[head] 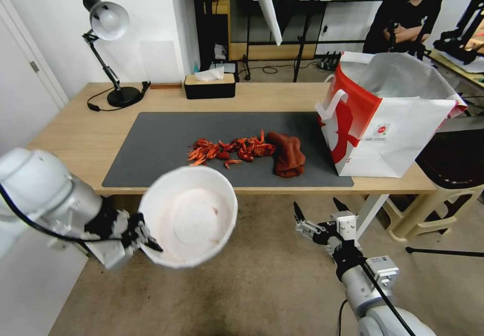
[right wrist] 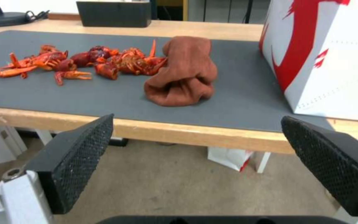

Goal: Sweep shrimp from table into container with towel, then put container into takeout bag.

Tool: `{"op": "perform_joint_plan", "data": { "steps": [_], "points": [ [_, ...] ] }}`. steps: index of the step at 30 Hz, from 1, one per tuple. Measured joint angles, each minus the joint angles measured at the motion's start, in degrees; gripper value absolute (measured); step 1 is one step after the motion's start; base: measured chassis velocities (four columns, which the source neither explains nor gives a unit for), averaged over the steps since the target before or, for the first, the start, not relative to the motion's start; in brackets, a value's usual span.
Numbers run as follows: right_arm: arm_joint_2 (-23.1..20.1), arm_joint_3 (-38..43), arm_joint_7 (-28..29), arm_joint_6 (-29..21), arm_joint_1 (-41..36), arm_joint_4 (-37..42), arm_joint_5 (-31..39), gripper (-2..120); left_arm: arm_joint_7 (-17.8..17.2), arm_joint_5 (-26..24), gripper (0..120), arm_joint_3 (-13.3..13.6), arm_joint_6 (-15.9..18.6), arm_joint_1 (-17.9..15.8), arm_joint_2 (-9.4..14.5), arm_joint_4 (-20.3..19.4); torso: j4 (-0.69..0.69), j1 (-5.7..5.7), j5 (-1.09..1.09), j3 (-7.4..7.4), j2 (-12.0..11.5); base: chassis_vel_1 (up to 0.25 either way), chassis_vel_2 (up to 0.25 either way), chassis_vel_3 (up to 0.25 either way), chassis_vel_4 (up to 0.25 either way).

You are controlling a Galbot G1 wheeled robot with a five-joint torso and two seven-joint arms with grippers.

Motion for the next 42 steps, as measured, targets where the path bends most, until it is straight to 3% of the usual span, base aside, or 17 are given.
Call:
{"op": "perform_joint_plan", "data": {
  "steps": [9,19,27,30,42],
  "points": [
    [0.0,0.46,0.05,-0.25,-0.29,1.03,0.34,100,-0.02,7.12,0,3.93,-2.89,1.04,-3.28,1.63,0.0,0.01,0.0,0.0,0.0,0.0,0.0,0.0,0.0],
    [0.0,0.49,0.06,-0.26,-0.5,1.24,0.36,100,0.0,8.29,0,4.61,-3.42,1.46,-4.0,2.6,-0.01,0.01,0.0,0.0,0.0,0.0,0.0,0.0,0.0],
    [0.0,0.55,0.07,-0.26,-0.95,1.77,0.37,100,-0.09,10.04,0,6.0,-4.58,2.08,-5.85,5.65,0.0,0.01,0.0,0.0,0.0,0.0,0.0,0.0,0.0],
    [0.0,1.0,0.07,-0.46,-1.29,2.76,0.81,100,-1.34,13.4,0,8.44,-6.42,-0.28,-9.4,10.68,-0.01,0.01,-0.01,0.0,-0.01,0.0,0.0,0.0,0.0],
    [0.0,1.36,0.12,-0.7,-1.73,3.68,1.08,100,-6.2,16.81,0,17.09,-7.36,-6.1,-14.87,18.86,0.01,0.01,0.0,0.0,-0.01,0.0,0.0,0.0,0.0]
  ]
}}
